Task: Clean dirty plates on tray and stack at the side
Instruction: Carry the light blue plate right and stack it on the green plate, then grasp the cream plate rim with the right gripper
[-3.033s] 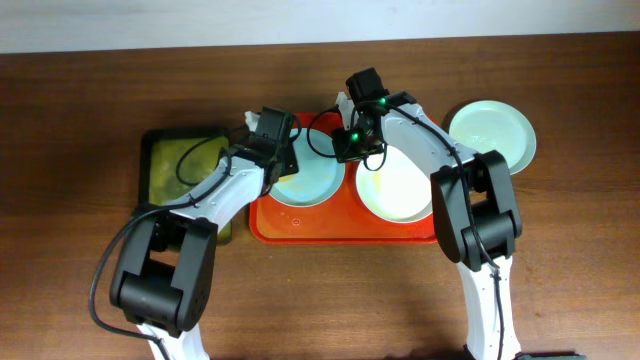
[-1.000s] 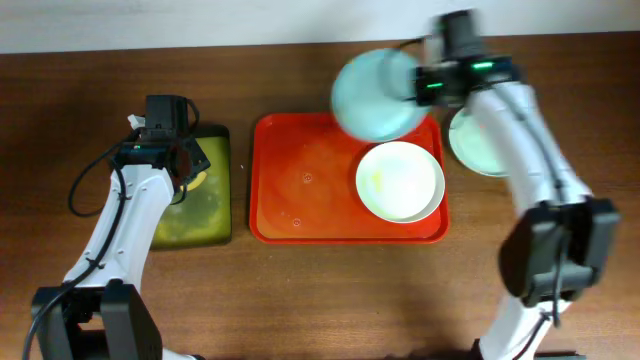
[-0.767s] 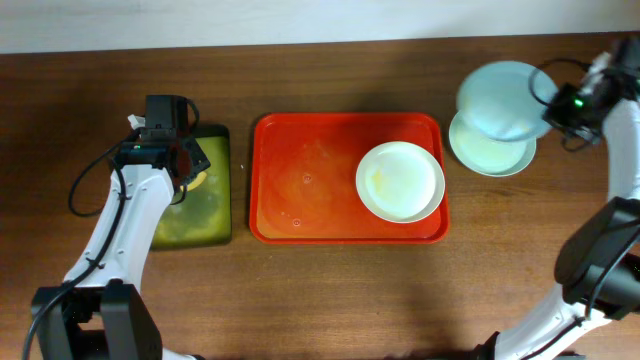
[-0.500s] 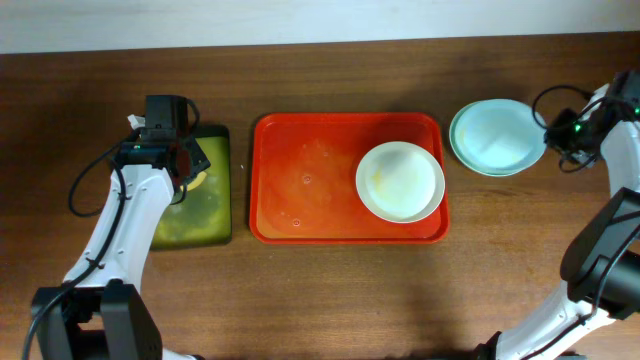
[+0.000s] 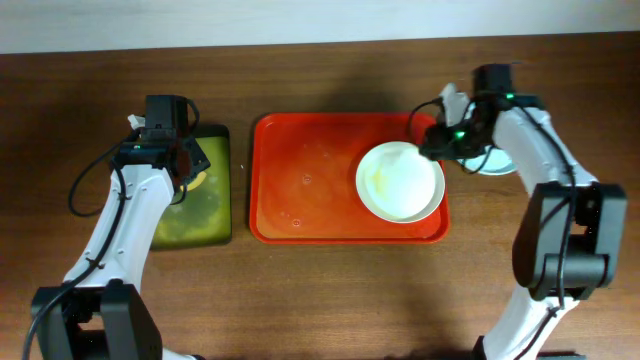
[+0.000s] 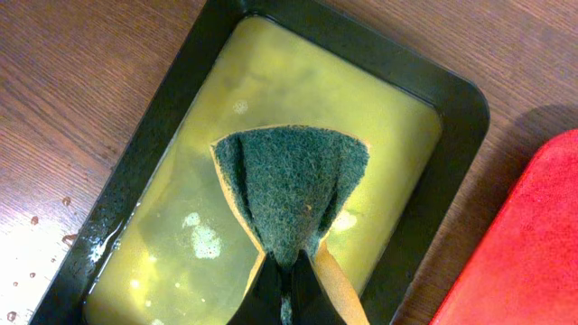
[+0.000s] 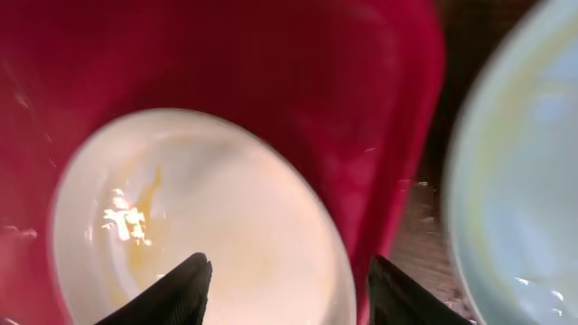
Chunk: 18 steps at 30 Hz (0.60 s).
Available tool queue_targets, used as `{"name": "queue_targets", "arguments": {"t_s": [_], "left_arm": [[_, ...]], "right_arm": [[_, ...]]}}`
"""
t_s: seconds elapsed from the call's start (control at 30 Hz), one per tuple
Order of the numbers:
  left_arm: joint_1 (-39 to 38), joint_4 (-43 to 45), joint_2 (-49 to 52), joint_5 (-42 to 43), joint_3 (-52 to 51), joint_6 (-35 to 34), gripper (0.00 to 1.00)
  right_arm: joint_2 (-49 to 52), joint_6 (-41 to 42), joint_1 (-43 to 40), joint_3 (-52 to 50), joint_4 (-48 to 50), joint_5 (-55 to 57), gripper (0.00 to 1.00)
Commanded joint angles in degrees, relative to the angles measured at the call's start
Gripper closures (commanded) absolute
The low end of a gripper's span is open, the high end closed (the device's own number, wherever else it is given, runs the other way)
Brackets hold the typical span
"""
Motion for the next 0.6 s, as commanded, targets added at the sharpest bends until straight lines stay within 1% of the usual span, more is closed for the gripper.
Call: {"name": "queue_targets", "arguments": {"t_s": [0.0, 0.23, 0.3, 0.4, 0.43, 0.5, 0.53, 0.57], "left_arm": [[0.4, 0.1, 0.4, -0.4, -0.1, 0.9, 1.00], [0.4, 0.1, 0.4, -0.4, -0.1, 0.9, 1.00], [0.4, 0.1, 0.4, -0.4, -0.1, 0.9, 1.00], [0.4, 0.2, 0.4, -0.4, -0.1, 0.9, 1.00], [0.4, 0.2, 0.4, -0.4, -0.1, 0.9, 1.00], [0.4, 0.2, 0.4, -0.4, -0.1, 0.9, 1.00], [0.4, 0.2, 0.4, -0.4, -0.1, 0.9, 1.00], [0.4, 0.2, 0.4, -0.4, -0.1, 0.9, 1.00]], "right_arm": [[0.3, -4.6, 3.6, -4.7, 3.6, 11.7, 0.43], [0.3, -7.3, 4.2, -6.0, 4.8, 13.0, 0.44], [0.3, -6.4, 4.3, -6.0, 1.6, 10.8, 0.49], [0.3, -2.4, 4.3, -6.0, -2.8, 7.8, 0.49], [0.3, -0.8, 4.3, -6.0, -3.8, 7.8, 0.52], [0.3, 2.7, 4.4, -6.0, -4.5, 6.3, 0.64], [0.3, 2.7, 4.5, -6.0, -4.2, 4.2, 0.67], [0.3, 3.3, 4.8, -6.0, -3.9, 3.1, 0.67]]}}
